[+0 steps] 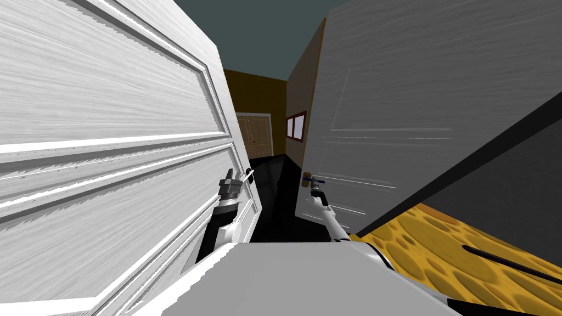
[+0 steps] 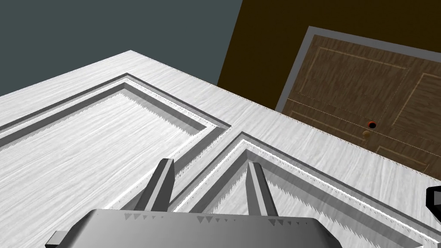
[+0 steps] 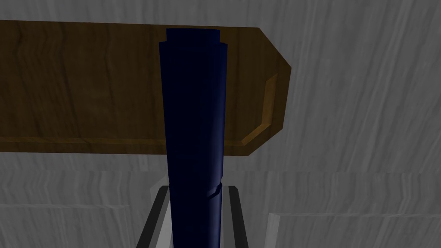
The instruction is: Push the door open
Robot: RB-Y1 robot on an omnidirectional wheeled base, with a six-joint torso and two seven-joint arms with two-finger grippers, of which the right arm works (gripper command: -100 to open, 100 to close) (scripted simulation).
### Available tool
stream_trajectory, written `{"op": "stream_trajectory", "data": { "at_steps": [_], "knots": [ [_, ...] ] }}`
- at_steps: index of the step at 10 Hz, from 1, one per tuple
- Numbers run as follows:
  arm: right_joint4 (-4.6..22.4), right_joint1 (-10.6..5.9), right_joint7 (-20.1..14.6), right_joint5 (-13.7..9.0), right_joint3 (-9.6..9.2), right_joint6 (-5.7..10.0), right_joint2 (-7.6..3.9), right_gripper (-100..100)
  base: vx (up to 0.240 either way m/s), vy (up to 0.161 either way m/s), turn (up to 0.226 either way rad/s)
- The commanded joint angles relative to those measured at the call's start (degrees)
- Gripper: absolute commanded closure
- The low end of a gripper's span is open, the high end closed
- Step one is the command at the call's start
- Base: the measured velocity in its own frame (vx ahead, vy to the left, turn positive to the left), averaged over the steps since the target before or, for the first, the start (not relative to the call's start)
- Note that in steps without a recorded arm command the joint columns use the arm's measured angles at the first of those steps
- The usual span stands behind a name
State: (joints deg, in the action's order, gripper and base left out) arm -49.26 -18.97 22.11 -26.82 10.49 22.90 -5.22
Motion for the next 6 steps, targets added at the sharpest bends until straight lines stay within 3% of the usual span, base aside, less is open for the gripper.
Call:
{"op": "stream_trajectory", "data": {
  "at_steps": [1, 6],
  "knots": [
    [0.0, -0.58, 1.6, -0.1, 1.2, 0.56, 0.87, 100, 0.222, 0.019, -0.126],
    [0.7, -2.08, 6.8, -0.6, 4.76, 2.18, 4.8, 100, 0.206, 0.023, -0.146]
  ]
}}
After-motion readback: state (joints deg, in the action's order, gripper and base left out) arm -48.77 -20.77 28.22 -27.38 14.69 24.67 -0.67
